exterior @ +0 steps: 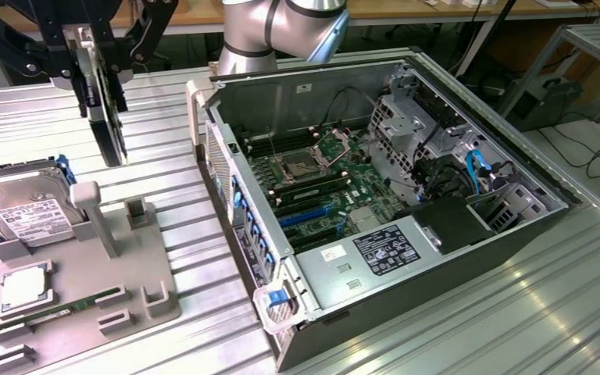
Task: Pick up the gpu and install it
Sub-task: 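Pick up the gpu and move the gpu toward the slot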
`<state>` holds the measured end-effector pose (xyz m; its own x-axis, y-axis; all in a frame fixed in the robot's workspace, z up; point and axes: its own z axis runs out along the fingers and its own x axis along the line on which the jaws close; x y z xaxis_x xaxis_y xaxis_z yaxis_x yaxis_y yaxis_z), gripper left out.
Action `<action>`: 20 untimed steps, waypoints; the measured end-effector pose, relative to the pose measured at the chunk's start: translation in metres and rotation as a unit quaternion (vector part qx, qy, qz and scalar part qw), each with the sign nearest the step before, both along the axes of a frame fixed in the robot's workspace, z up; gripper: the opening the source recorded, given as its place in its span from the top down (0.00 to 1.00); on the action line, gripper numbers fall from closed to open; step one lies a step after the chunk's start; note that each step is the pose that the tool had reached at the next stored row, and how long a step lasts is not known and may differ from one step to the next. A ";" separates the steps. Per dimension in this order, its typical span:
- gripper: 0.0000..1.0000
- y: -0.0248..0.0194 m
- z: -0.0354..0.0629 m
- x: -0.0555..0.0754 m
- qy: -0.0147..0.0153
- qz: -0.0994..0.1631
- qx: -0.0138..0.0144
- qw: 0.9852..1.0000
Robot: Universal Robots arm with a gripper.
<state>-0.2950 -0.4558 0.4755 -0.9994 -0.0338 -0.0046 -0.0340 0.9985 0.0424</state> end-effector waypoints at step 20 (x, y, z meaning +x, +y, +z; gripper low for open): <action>0.72 0.0000 -0.0013 0.008 0.000 0.000 -0.001 1.000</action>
<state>-0.2873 -0.4558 0.4742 -0.9994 -0.0345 -0.0047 -0.0346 0.9986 0.0409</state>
